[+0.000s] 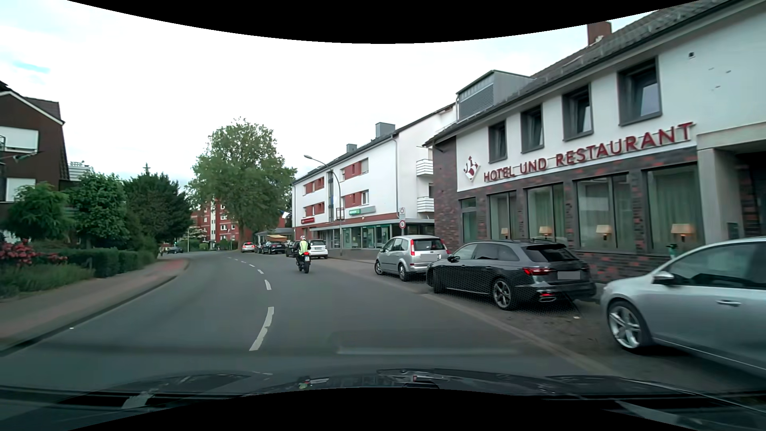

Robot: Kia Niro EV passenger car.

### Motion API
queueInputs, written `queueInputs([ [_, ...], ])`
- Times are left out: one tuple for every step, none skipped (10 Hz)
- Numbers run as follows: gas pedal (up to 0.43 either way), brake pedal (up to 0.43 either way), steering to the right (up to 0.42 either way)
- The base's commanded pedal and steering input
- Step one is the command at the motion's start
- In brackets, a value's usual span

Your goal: Follow the waypoints while adhering to traffic rules and regulations

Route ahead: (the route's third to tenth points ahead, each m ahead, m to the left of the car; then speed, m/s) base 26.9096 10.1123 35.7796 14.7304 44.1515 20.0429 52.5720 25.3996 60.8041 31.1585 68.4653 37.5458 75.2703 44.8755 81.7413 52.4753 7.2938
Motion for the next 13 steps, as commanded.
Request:
queueInputs([
  [0.130, 0.000, -0.126],
  [0.130, 0.000, -0.125],
  [0.130, 0.000, -0.125],
  [0.130, 0.000, -0.124],
  [0.130, 0.000, -0.118],
  [0.130, 0.000, -0.112],
  [0.130, 0.000, -0.107],
  [0.130, 0.000, -0.100],
  [0.130, 0.000, -0.094],
  [0.130, 0.000, -0.090],
  [0.130, 0.000, -0.084],
  [0.130, 0.000, -0.080],
  [0.130, 0.000, -0.078],
])
